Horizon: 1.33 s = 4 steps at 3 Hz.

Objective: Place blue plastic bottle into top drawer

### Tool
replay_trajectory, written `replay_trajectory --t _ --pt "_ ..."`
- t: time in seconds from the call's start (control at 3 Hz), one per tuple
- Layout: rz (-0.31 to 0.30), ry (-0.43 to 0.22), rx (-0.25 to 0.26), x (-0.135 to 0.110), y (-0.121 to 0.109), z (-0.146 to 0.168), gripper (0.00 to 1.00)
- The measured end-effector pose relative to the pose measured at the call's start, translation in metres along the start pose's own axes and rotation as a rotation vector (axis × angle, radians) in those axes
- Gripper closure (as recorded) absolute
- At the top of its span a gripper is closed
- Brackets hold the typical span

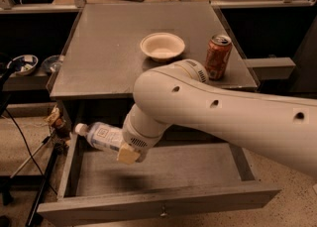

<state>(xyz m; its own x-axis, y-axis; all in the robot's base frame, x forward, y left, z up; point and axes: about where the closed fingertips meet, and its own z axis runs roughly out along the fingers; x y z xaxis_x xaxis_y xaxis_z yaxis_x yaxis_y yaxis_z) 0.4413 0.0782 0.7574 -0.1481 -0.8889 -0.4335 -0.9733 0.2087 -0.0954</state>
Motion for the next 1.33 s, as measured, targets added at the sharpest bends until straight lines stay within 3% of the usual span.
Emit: replay_trajectory --t 0.33,0.67,1.0,1.33 --pt "0.001 0.019 0.001 0.010 0.003 0.021 1.00" --pt "-0.011 0.038 -0.038 0.032 0.008 0.063 1.00" --pt "-0.010 0.040 -0.041 0.033 0.008 0.065 1.00" --pt "0.023 0.084 -0.028 0.056 0.002 0.069 1.00"
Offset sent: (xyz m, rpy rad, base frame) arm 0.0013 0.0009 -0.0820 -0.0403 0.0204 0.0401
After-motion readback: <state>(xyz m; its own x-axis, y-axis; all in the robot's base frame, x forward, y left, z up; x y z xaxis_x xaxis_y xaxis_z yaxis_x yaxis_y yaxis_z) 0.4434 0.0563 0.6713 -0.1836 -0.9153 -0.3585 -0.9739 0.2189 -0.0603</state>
